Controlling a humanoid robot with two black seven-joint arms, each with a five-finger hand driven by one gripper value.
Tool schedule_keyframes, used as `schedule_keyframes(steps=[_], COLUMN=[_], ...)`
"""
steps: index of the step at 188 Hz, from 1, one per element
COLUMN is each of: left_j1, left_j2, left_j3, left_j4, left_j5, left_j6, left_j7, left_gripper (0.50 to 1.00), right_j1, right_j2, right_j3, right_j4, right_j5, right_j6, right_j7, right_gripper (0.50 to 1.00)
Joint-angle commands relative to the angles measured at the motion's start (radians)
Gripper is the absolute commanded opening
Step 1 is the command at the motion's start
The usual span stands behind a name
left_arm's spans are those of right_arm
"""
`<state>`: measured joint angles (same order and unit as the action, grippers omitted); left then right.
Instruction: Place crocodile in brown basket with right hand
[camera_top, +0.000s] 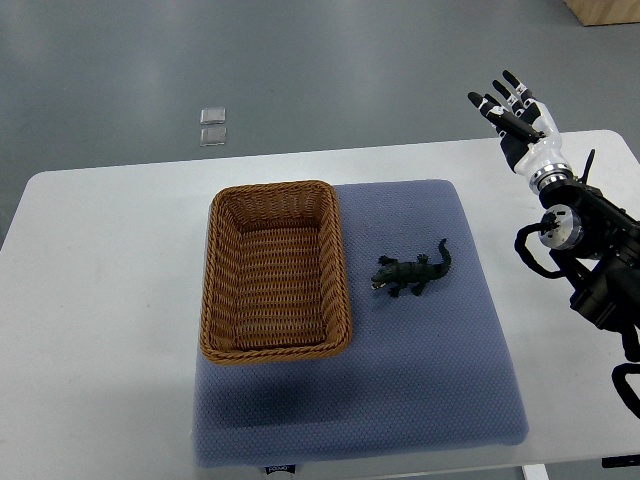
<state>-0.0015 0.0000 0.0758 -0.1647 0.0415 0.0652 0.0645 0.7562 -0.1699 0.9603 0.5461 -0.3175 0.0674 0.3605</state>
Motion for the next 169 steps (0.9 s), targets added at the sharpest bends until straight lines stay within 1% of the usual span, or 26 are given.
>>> schedule_keyframes(steps=[1, 85, 111, 125, 135, 146, 169], left_j1=[0.0, -0.005, -0.005, -0.005, -0.005, -0.005, -0.005], left_j2=[0.0, 0.0, 0.0, 0.0, 0.0, 0.0, 0.0], left_j3=[-0.001, -0.001, -0.001, -0.001, -0.001, -0.001, -0.001], left_j4=[-0.001, -0.001, -0.001, -0.001, -0.001, -0.001, -0.001], left_j5=[0.0, 0.0, 0.0, 0.0, 0.0, 0.0, 0.0], left_j6=[-0.002, -0.002, -0.002, -0.002, -0.002, -0.002, -0.002], left_j7=[0.0, 0.0, 0.0, 0.0, 0.0, 0.0, 0.0], left_gripper=[1.0, 1.0, 1.0, 1.0, 1.0, 1.0, 1.0], right_j1=[0.0, 0.003, -0.001, 0.003, 0.009, 0.031, 0.107], right_j2=[0.001, -0.007, -0.025, -0.036, -0.059, -0.094, -0.187], right_j3=[-0.001, 0.0, -0.014, -0.02, -0.021, -0.035, -0.161], right_j4=[0.0, 0.0, 0.017, 0.022, 0.035, 0.049, 0.051], right_j5=[0.0, 0.0, 0.0, -0.006, -0.015, -0.035, -0.115], right_j6=[0.0, -0.001, -0.001, -0.021, -0.043, -0.051, -0.049], right_j7=[0.0, 0.0, 0.0, -0.002, -0.003, -0.005, -0.005], right_gripper=[0.926, 0.928, 0.926, 0.926, 0.926, 0.928, 0.926])
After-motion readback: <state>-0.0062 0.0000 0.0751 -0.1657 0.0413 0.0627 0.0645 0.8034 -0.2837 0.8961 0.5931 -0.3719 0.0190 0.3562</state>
